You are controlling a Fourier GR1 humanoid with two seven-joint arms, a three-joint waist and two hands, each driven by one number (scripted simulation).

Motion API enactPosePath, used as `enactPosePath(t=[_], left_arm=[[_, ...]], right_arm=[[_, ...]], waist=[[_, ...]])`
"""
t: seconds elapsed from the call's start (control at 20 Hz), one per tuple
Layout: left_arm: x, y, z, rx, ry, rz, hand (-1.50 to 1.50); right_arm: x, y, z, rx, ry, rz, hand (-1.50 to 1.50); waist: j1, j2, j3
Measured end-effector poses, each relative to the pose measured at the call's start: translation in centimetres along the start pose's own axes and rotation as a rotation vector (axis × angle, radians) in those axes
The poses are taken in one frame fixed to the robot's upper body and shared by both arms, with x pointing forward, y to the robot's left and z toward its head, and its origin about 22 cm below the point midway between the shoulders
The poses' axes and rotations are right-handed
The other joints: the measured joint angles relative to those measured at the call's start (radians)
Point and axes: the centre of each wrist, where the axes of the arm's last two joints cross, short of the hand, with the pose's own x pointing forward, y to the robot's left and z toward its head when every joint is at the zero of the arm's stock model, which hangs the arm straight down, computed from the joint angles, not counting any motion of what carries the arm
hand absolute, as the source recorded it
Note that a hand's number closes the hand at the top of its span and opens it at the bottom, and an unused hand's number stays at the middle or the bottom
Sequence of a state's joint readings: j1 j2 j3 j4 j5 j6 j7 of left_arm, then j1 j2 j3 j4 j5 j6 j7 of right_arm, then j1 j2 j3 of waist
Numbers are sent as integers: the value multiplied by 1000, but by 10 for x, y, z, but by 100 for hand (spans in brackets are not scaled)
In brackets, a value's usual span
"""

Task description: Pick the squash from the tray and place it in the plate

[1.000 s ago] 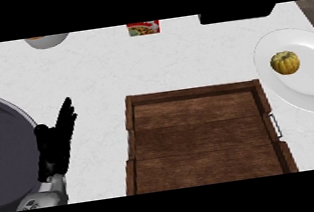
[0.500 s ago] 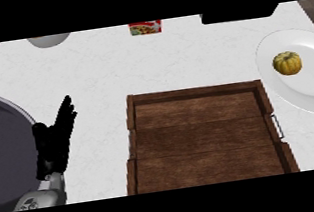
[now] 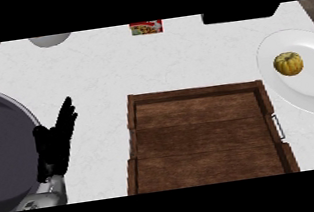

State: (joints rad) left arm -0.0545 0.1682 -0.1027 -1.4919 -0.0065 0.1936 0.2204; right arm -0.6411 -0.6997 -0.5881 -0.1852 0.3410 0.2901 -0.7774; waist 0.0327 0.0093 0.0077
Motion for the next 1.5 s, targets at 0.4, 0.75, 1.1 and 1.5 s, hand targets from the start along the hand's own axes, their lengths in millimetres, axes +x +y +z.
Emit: enactPosePath(t=[0.4, 0.75, 1.1, 1.5], left_arm=[[2, -8, -6, 1, 9, -4, 0], [1, -5, -4, -11, -3, 2, 0], [3, -7, -6, -9, -4, 1, 0], [4, -5, -4, -1, 1, -2, 0]], right_arm=[[-2, -1, 2, -36, 32, 66, -150], [-6, -10, 12, -70, 65, 109, -150], [-15, -26, 34, -99, 82, 135, -150], [-10, -48, 43, -165, 94, 137, -150]], waist=[[6, 5, 0], [7, 4, 2], [6, 6, 2], [12, 8, 2]])
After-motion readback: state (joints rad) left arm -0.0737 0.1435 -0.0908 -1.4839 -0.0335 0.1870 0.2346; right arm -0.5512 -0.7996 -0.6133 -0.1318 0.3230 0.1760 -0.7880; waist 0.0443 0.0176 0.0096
